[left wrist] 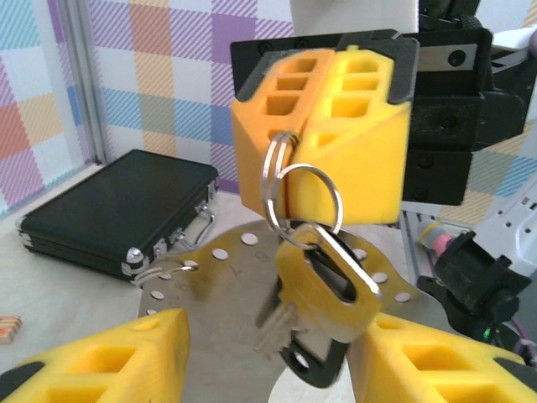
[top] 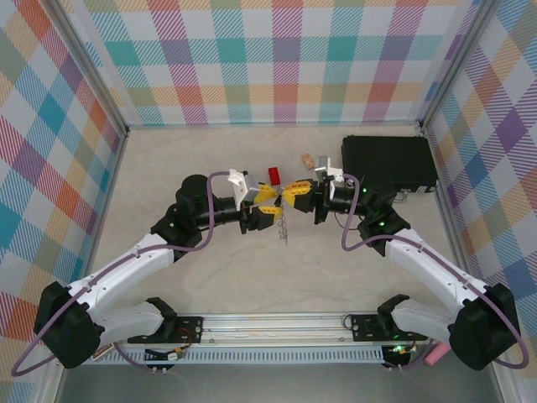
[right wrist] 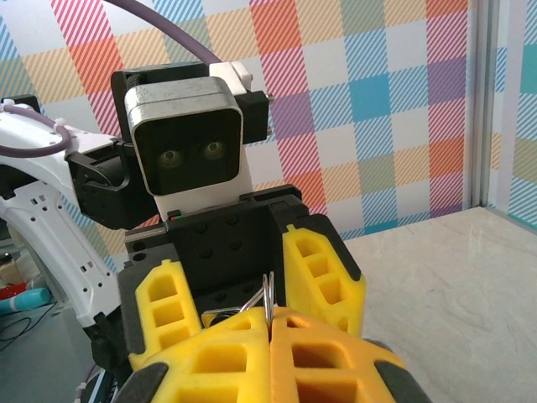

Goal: Put the keys on the keyring

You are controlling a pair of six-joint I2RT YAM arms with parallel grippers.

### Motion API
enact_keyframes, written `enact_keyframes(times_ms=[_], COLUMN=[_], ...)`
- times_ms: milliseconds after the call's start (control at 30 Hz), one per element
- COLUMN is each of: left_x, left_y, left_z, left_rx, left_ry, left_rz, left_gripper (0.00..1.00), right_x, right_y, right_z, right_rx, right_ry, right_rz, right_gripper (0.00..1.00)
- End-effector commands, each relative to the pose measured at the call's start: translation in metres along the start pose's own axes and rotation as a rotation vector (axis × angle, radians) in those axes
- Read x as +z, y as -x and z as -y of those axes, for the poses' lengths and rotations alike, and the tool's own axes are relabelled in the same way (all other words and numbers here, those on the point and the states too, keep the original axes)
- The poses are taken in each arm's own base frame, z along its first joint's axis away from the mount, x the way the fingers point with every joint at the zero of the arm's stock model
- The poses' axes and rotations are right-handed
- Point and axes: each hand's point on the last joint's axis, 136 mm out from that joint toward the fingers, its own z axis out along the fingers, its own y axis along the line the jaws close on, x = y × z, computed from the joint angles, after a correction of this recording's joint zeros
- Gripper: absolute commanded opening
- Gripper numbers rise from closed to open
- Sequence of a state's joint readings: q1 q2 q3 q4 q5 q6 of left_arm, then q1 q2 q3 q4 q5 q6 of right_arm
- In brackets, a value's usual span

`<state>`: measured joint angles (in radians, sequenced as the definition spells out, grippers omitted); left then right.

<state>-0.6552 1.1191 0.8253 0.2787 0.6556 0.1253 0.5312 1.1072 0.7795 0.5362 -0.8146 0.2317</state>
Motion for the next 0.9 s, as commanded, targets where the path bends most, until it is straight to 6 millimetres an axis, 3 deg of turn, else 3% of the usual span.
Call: enact_keyframes(times_ms=[0, 133, 333, 700, 867], left_x=[0.002, 0.002, 0.002, 0.006, 0.010], left_y=[0.021, 0.024, 0.016, -0.018, -0.024], left_z=[0.001, -0.002, 0.000, 0.012, 0.017], left_rx=[0.067, 0.081, 0.086, 0.057, 0.046], left_ry=[0.012, 0.028, 0.022, -0.051, -0.082], left_rz=[0.060, 0.069, 0.035, -0.109, -0.142], left_gripper=[0.48, 0.38, 0.01, 0.00, 0.00], right_x=[0.000, 0.001, 0.000, -0.004, -0.004], right_y=[0.006, 0.005, 0.007, 0.019, 0.019], right_z=[-0.006, -0.007, -0.006, -0.003, -0.003], right_rx=[-0.012, -0.005, -0.012, -0.046, -0.044], right_ry=[0.041, 0.058, 0.037, 0.006, 0.011], right_rz=[0.021, 0.016, 0.031, 0.090, 0.090], right_gripper=[0.00, 0.00, 0.00, 0.00, 0.00])
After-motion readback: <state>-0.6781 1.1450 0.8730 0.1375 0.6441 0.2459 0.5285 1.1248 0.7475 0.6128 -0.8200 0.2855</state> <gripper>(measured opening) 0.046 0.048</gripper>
